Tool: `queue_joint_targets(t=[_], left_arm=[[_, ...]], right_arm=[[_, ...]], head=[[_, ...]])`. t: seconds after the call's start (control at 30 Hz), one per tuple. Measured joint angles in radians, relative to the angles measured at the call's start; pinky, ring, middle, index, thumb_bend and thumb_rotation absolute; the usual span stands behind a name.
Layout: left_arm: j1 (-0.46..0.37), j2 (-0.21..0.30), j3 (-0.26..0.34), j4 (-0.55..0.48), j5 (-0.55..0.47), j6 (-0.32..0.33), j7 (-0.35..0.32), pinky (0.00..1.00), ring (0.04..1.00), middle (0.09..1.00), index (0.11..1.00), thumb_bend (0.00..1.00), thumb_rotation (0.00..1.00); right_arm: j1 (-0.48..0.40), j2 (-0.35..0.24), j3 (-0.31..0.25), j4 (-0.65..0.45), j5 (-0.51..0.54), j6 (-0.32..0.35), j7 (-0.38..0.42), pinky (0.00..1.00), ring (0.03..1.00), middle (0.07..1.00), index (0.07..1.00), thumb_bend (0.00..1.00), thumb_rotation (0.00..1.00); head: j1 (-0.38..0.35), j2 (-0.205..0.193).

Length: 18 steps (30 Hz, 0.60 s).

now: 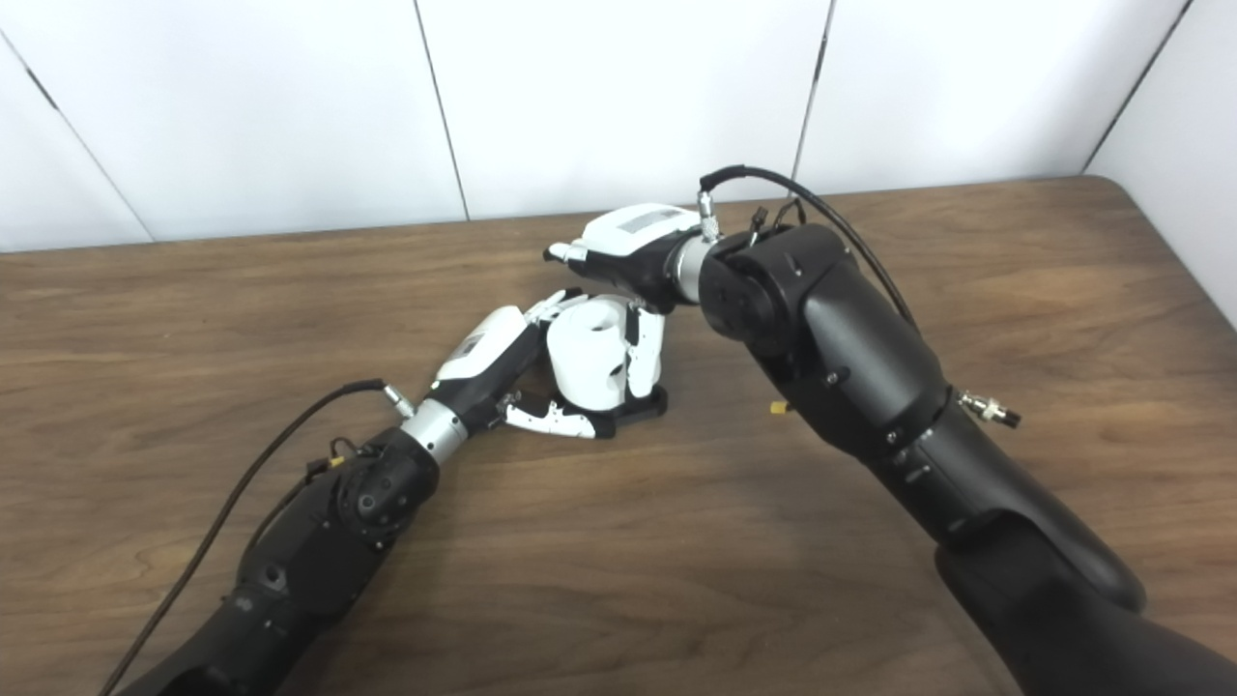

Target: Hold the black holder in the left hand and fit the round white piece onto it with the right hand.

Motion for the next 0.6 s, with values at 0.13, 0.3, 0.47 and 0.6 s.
queue_joint_targets(t=[0.13,0.3,0.47,0.6], left_arm=[[0.000,0.000,0.000,0.000,0.000,0.000,0.000,0.95,1.000,0.930,0.481,0.52,0.06],[0.000,0.000,0.000,0.000,0.000,-0.001,0.000,0.96,1.000,0.935,0.481,0.52,0.06],[-0.001,0.000,0.000,0.002,-0.002,-0.002,0.000,0.95,1.000,0.935,0.481,0.52,0.06],[-0.001,0.001,0.000,0.002,-0.004,-0.002,0.000,0.95,1.000,0.934,0.481,0.52,0.06]], right_arm=[[0.000,0.000,-0.001,-0.001,0.002,0.001,0.000,0.72,0.890,0.992,1.000,0.93,0.18],[0.000,-0.002,-0.002,-0.007,0.005,0.009,0.015,0.74,0.901,0.999,1.000,0.93,0.17],[-0.003,-0.010,0.003,-0.012,0.006,0.018,0.080,0.69,0.899,1.000,1.000,0.95,0.21],[-0.022,-0.032,0.019,-0.015,-0.002,0.033,0.165,0.66,0.875,1.000,1.000,0.99,0.19]], head=[[-0.003,0.002],[-0.003,0.002],[-0.006,0.005],[-0.005,0.008]])
